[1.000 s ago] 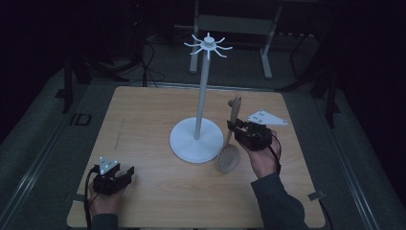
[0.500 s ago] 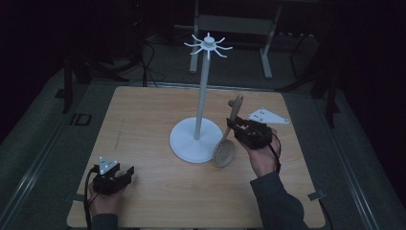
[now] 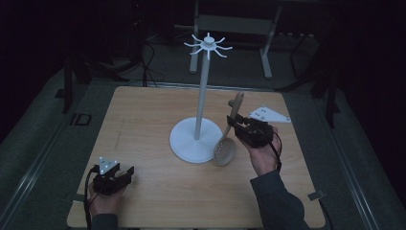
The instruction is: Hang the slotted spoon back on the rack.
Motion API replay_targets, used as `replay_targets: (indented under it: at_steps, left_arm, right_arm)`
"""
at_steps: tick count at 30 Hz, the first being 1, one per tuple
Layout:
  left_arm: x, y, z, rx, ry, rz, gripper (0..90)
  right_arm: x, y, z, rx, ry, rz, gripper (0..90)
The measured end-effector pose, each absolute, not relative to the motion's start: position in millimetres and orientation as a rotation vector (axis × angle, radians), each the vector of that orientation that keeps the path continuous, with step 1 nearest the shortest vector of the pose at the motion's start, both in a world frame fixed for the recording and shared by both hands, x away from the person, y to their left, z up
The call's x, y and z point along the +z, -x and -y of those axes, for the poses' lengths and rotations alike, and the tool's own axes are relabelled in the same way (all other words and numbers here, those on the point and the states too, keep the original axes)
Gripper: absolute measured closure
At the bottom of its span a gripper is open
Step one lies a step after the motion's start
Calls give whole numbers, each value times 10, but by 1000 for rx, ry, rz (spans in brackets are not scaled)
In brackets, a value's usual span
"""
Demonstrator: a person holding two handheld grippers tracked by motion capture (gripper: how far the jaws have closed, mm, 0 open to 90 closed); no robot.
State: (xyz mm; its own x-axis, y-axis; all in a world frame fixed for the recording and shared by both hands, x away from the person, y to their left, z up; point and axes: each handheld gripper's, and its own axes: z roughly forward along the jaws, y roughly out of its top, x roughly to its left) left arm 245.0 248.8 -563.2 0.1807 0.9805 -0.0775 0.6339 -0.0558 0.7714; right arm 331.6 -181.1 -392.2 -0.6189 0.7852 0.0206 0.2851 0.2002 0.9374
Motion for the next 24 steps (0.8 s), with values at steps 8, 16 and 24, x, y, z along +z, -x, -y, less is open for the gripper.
replay_targets:
  at_steps: [8, 16, 24]
  left_arm:
    - [-5633, -2451, -2488, 640, -1771, -1530, 421]
    - [-5633, -2451, -2488, 639, -1772, -1529, 421]
    - [-5632, -2450, -2488, 639, -1770, -1530, 421]
  right_arm:
    - [-3867, -3317, 1809, 1426, -988, -2003, 734]
    - [-3806, -3319, 1804, 1439, -982, -1990, 734]
    - [-3732, -3327, 1797, 1452, -974, -1976, 734]
